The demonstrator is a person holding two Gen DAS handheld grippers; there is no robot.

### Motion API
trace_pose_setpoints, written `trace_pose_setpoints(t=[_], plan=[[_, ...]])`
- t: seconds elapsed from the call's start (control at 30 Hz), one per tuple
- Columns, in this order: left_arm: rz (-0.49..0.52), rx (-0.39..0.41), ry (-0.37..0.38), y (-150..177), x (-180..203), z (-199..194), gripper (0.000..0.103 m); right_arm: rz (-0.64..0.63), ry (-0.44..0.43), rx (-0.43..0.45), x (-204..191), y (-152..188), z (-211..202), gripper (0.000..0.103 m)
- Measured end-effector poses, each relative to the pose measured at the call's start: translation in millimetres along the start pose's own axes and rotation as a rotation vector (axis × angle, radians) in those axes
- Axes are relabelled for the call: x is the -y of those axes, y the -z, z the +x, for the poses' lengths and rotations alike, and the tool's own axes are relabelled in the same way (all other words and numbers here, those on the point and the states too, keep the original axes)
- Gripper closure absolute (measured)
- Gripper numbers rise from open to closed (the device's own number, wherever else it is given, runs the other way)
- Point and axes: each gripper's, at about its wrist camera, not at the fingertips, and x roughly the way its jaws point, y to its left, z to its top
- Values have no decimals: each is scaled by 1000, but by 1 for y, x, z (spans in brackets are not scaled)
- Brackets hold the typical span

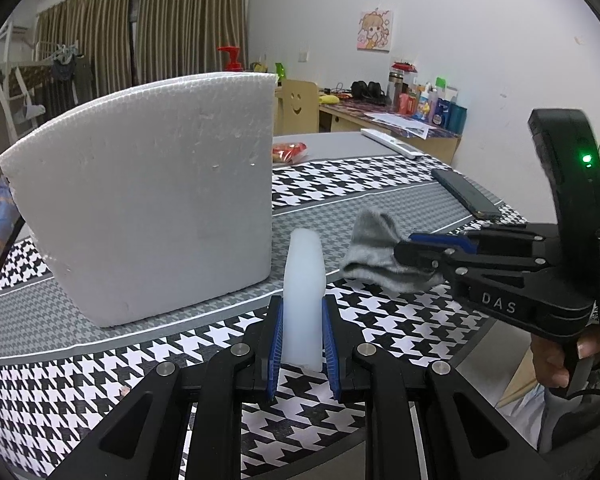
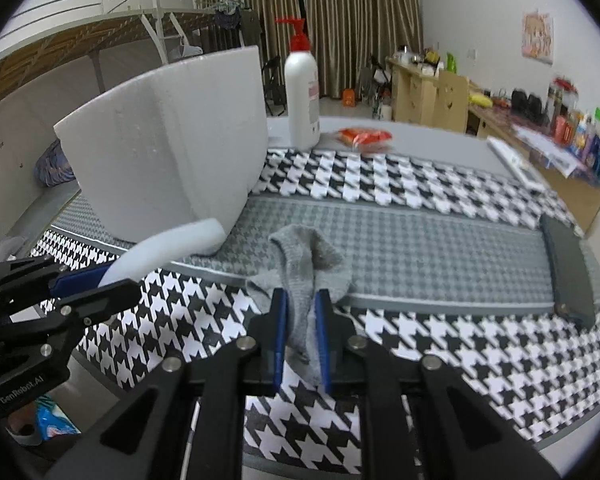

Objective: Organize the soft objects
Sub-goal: 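Close the right tool on the grey sock, then lift the grey sock off the table with the right tool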

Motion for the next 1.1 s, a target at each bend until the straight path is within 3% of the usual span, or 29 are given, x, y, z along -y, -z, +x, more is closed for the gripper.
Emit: trace_pose_setpoints(t=[0.07, 0.17, 0.2, 0.67, 0.83, 1.1], plan=[[0, 0, 1, 0, 0, -1, 83, -1, -2, -4, 1, 2, 3, 79], [1, -4, 1, 0, 0, -1, 83, 5, -21, -6, 2, 3, 6, 48], [1, -4, 1, -1, 1, -1, 83, 6, -23, -2, 1, 3, 7, 46], [-9, -22, 3, -3, -2, 9, 83, -37, 26, -69, -6, 10, 32, 47], [-6, -23, 7, -4, -2, 13, 83, -32, 34, -73, -2, 9, 30, 74], [2, -9, 19, -15, -3, 12, 83, -19, 14, -14, 5, 0, 4, 80]])
